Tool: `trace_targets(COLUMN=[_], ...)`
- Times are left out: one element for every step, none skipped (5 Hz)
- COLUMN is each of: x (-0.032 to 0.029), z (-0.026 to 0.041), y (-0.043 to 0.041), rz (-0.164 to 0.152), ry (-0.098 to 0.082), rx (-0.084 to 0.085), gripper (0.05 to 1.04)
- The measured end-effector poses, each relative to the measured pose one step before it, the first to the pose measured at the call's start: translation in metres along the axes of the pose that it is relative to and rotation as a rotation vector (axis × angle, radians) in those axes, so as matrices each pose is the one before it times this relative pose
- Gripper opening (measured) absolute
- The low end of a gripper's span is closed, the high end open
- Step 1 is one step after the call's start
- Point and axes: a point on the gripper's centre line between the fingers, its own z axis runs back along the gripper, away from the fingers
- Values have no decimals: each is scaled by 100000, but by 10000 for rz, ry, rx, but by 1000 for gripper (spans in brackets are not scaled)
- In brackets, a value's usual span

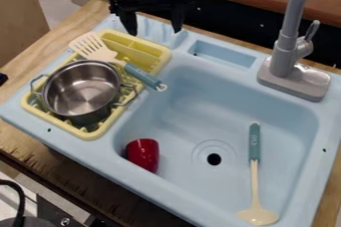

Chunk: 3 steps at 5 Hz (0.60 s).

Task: Move the silver pot to the top left side of the sink

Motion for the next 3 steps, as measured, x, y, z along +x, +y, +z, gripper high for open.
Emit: trace_targets(x=[-755, -625, -102], z=[-746, -18, 636], y=[162, 1160, 1303], rz=[-120, -2164, -2004], ry=[357, 728, 491], rx=[76, -313, -458], gripper=[990, 990, 990])
